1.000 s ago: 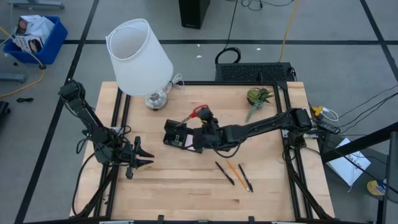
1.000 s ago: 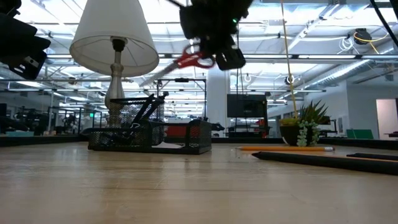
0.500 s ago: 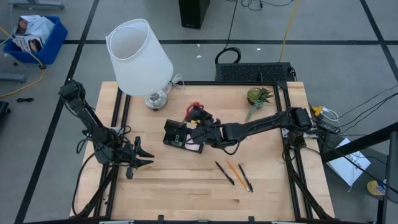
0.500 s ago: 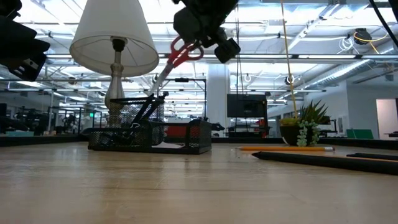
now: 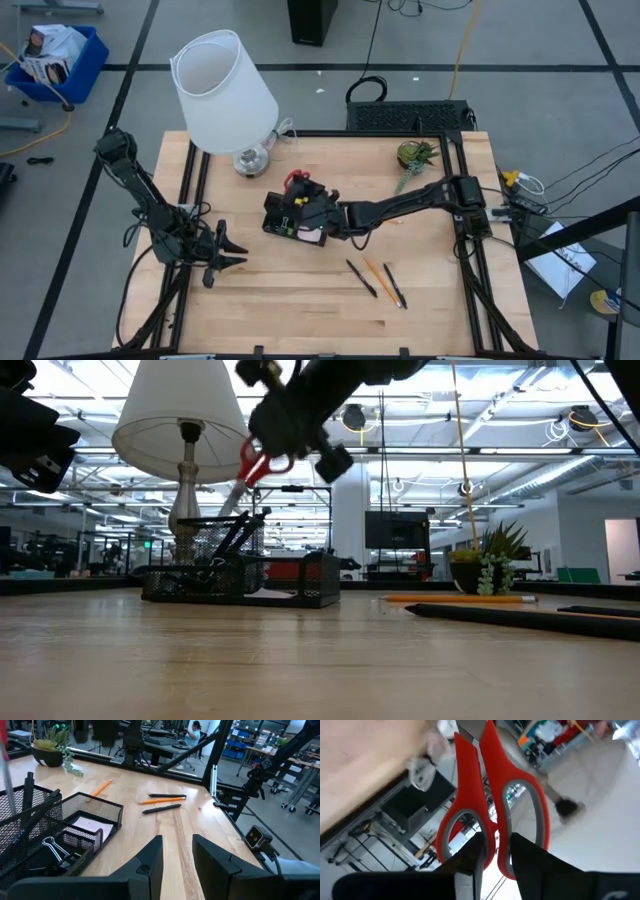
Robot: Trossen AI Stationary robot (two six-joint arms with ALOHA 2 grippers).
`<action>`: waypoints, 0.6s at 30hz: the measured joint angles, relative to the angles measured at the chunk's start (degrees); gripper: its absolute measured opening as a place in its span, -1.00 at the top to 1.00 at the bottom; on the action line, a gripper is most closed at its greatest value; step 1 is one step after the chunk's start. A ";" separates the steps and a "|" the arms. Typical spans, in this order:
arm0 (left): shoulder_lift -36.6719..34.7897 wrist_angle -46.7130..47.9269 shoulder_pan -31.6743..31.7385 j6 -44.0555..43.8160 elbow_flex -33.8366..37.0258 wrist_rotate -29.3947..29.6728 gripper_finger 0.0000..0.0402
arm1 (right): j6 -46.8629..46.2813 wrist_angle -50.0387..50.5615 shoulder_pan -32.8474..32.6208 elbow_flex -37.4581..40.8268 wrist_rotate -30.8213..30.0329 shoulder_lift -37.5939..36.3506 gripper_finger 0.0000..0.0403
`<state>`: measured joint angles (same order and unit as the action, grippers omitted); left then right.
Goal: Pick and place office supplies into organizer
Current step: Put the red scissors into the black desk organizer
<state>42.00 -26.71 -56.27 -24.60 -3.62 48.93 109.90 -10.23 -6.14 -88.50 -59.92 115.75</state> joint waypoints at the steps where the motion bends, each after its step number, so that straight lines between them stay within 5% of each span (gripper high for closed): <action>1: 0.00 0.01 0.00 -0.02 0.00 -0.06 0.46 | 0.68 -0.14 0.15 0.00 -0.07 0.74 0.62; 18: 0.00 0.89 0.00 -0.82 0.00 -0.63 0.46 | 0.42 -8.40 -0.37 0.01 3.26 2.38 0.40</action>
<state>42.00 -25.82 -56.27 -25.42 -3.62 48.29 110.32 -18.63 -6.51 -88.49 -56.66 118.13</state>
